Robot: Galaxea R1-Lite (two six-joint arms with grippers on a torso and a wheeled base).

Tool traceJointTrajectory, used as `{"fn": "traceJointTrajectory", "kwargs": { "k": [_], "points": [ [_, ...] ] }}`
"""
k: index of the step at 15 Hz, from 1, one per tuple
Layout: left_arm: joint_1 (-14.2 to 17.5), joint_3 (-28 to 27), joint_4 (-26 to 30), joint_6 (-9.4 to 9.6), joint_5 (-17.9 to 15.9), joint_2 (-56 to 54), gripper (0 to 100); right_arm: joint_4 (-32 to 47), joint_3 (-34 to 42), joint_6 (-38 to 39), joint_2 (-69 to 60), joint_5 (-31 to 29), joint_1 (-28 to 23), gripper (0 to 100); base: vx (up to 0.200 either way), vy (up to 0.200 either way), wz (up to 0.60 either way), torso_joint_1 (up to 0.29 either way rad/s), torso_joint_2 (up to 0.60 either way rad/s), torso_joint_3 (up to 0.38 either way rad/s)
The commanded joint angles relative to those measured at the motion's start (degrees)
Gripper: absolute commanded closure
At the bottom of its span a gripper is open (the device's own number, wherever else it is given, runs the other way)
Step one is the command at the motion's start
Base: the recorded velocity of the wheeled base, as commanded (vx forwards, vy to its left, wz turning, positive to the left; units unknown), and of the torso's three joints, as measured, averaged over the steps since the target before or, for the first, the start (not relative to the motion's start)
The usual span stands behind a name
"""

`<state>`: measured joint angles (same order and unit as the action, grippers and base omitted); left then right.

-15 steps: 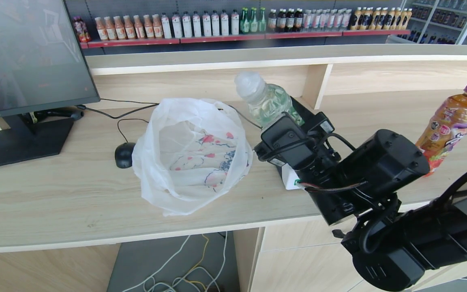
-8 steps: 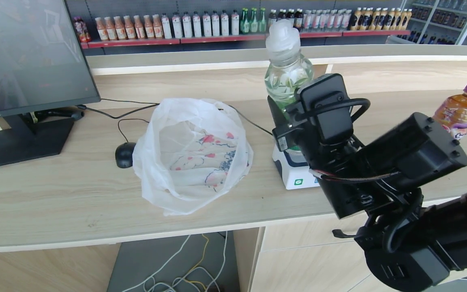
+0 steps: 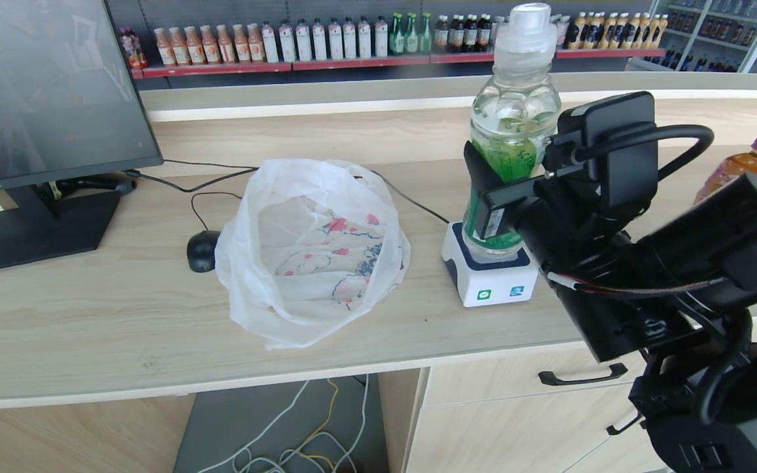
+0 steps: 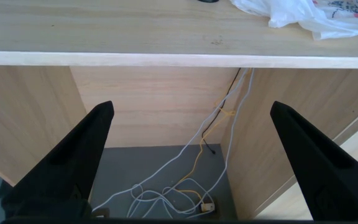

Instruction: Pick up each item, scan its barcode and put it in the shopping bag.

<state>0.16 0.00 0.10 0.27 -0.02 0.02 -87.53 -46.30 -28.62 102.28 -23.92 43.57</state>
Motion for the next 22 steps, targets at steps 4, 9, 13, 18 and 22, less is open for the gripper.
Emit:
{"fn": "traceJointTrajectory", "kwargs": {
  "k": [4,9,13,18,22],
  "points": [
    [0.02,0.00,-0.01,0.00,0.02,-0.02,0,5.88,1.21,13.59,-2.96,0.45,-0.50,100,0.000,0.000,0.00,0.000,0.00,0.000],
    [0.02,0.00,-0.01,0.17,0.02,-0.02,0,5.17,4.11,23.26,-4.72,8.27,-4.19,100,0.000,0.000,0.00,0.000,0.00,0.000],
    [0.02,0.00,-0.01,0.08,0.02,-0.02,0,2.80,6.31,23.53,-5.34,8.27,-5.60,100,0.000,0.000,0.00,0.000,0.00,0.000],
    [0.02,0.00,-0.01,-0.18,0.02,-0.02,0,2.27,4.20,23.61,-2.79,8.54,-5.95,100,0.000,0.160,0.00,0.001,0.00,0.000],
    [0.02,0.00,-0.01,-0.18,-0.06,-0.02,0,2.27,1.39,23.79,-1.38,8.54,-6.30,100,0.000,0.200,0.00,0.006,0.00,0.004]
  ]
}}
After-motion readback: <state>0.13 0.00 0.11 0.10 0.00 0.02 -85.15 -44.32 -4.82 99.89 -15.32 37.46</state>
